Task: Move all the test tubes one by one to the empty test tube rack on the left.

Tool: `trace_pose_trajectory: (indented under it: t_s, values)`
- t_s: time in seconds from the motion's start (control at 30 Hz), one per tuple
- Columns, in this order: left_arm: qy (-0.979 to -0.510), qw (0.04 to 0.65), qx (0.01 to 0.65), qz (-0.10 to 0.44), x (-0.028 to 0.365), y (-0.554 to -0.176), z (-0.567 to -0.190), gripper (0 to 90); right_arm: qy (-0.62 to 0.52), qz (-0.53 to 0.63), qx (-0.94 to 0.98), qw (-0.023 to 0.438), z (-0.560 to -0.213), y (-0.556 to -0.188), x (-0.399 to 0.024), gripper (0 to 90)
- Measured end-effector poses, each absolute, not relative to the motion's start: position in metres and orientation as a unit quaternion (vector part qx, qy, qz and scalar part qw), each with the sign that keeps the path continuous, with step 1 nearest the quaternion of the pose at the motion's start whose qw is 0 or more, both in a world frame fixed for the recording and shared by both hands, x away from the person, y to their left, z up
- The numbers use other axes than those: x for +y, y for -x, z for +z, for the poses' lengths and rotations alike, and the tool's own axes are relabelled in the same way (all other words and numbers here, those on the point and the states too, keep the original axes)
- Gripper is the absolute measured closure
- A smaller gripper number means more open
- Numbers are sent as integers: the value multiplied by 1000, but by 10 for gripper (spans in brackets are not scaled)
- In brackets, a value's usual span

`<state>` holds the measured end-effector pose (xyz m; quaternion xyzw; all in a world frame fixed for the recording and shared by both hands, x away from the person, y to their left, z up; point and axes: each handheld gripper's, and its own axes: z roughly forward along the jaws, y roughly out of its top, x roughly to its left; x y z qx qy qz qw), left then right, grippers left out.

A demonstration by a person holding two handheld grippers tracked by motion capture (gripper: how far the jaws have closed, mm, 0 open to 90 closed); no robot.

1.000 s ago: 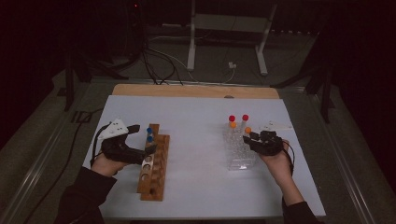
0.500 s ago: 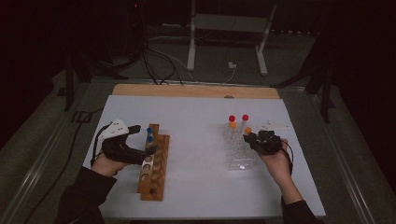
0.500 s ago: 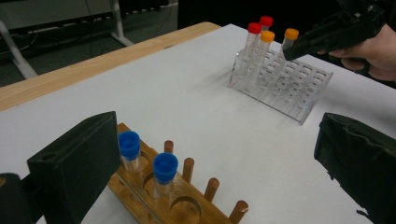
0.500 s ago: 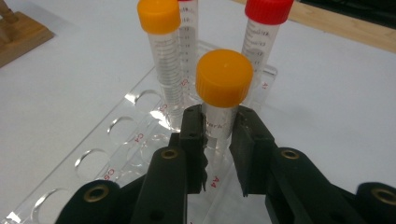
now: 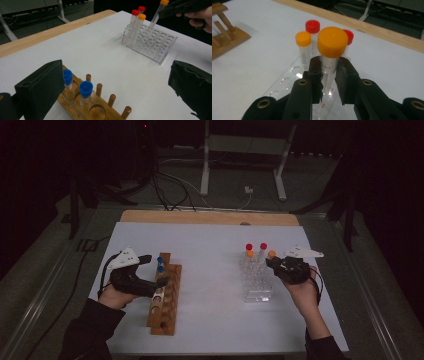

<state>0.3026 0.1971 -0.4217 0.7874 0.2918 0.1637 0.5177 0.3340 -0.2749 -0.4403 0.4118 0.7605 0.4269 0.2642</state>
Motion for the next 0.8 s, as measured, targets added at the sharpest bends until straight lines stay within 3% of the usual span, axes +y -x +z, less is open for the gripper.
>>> trace_pose_trajectory:
  t_s: [0.37, 0.8]
  values:
    - [-789, 521, 283, 160, 194, -300, -418, 13, -391, 445, 756, 280, -415, -317, -274, 751]
    - [-794, 532, 256, 144, 178, -289, -408, 13, -326, 460, 789, 244, -406, -297, -231, 751]
